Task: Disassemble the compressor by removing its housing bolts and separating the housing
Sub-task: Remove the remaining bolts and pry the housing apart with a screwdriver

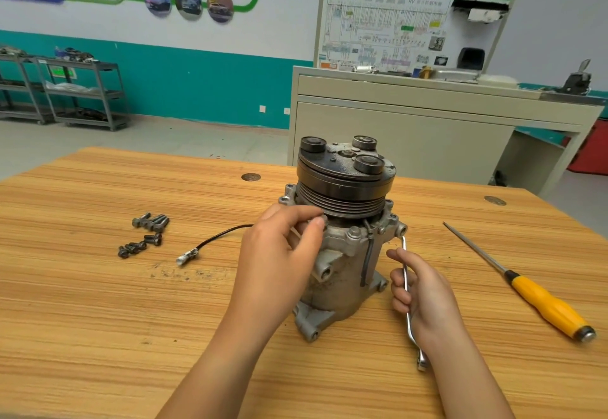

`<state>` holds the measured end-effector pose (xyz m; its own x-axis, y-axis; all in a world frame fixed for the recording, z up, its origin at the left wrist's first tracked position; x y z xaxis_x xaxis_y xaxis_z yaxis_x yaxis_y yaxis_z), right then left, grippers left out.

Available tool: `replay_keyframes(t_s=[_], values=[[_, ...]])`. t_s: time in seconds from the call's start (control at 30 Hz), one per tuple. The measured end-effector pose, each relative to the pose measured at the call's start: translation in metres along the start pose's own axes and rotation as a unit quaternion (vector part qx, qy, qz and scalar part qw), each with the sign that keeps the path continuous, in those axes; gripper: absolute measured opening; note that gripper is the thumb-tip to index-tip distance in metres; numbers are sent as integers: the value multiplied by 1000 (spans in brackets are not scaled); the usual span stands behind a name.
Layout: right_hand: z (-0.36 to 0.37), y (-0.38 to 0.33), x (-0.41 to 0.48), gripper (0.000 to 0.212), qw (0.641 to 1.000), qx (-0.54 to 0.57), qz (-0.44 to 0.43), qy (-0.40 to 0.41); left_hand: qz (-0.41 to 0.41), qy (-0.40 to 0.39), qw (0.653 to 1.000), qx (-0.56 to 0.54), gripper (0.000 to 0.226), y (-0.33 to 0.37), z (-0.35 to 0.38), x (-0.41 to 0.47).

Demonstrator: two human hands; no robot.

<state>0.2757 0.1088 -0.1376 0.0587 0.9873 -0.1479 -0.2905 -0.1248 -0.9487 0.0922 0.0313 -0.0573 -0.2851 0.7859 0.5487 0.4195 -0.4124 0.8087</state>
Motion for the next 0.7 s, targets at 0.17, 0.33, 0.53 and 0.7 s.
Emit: replay_keyframes(t_s=[0.17, 0.33, 0.53, 0.7], values=[[1, 0, 0, 21, 1000, 0, 2, -1, 27, 13, 999, 23, 19, 1, -1, 2], [0, 0, 0, 19, 1000, -7, 11, 13, 66, 10, 997, 28, 13, -2, 1, 0], [-1, 1, 0, 17, 999, -4, -2, 40, 84, -12, 995, 45, 13, -1, -2, 4], [2, 2, 0, 19, 999, -2, -2, 33, 74, -7, 995, 66, 17, -1, 0, 9]])
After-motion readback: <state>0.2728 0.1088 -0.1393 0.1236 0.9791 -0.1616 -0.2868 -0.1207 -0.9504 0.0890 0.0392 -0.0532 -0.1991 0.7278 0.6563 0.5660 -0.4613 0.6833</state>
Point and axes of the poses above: each hand's wrist, its own x-axis towards the middle knuckle, its own z-axis out of the palm, y = z × x, the point moved 3 cm from there along x, towards the middle knuckle, and after that the axes turned 1 degree about -x, right-handed, at the moved point
